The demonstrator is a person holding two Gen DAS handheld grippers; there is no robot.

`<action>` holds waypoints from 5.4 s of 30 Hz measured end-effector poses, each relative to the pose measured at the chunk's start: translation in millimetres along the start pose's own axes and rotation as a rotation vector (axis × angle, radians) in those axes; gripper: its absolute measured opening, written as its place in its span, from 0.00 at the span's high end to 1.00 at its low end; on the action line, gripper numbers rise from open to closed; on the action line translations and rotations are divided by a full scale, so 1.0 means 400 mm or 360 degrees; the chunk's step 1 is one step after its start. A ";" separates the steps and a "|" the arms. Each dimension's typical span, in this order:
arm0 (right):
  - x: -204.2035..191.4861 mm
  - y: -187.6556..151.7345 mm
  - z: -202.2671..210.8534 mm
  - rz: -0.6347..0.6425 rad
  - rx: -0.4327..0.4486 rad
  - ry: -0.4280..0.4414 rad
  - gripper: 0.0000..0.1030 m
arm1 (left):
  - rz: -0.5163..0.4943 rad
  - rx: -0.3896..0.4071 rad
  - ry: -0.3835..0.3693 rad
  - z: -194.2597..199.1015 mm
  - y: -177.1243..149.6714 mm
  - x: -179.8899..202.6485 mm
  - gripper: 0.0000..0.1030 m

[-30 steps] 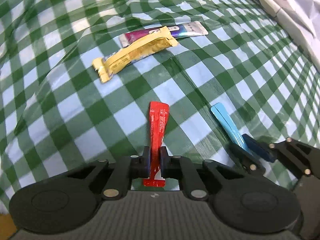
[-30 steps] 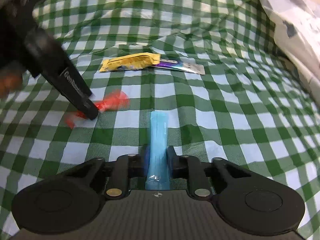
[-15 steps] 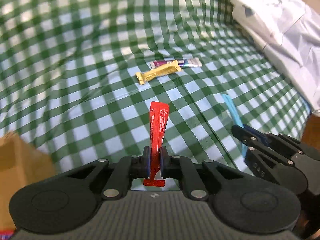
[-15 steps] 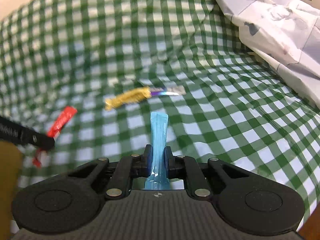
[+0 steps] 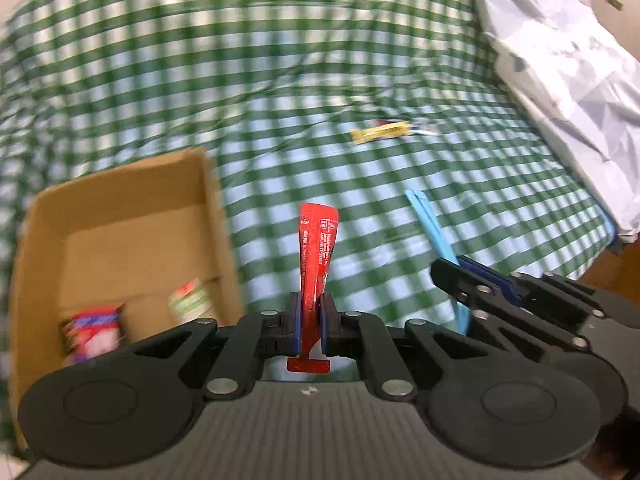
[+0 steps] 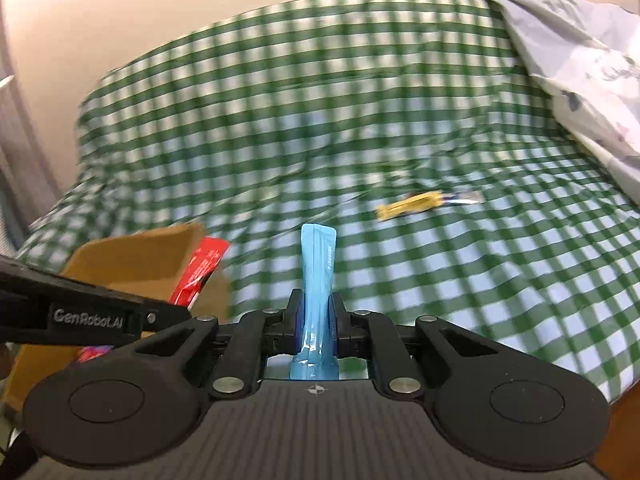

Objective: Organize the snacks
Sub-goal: 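Carry the red stick and blue stick over the box with both tools, then open both tools to drop the red stick and blue stick into the box, then move both tools away from the box toward the yellow wafer bar and purple stick pack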

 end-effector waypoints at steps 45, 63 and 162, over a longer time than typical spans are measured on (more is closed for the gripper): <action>-0.469 -0.018 0.048 0.0529 -0.0196 0.0265 0.87 | 0.0519 0.0093 0.0242 0.206 -0.168 -0.521 0.91; -0.467 0.032 -0.161 0.0497 -0.0295 0.0304 0.87 | 0.0503 -0.0056 0.0284 0.001 -0.045 -0.560 0.91; -0.464 -0.077 0.197 0.0374 -0.0113 0.0274 0.12 | 0.0338 0.0219 0.0486 0.340 -0.273 -0.397 0.00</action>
Point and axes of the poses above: each gripper's, at about its wrist camera, not at the fingertips, and z roughly against the way its jaws point, x to its right, y to its top, the point moved 1 cm from there along -z, roughly the way its jaws point, and after that the axes turned 9 degrees about z, right-handed, at the moved point
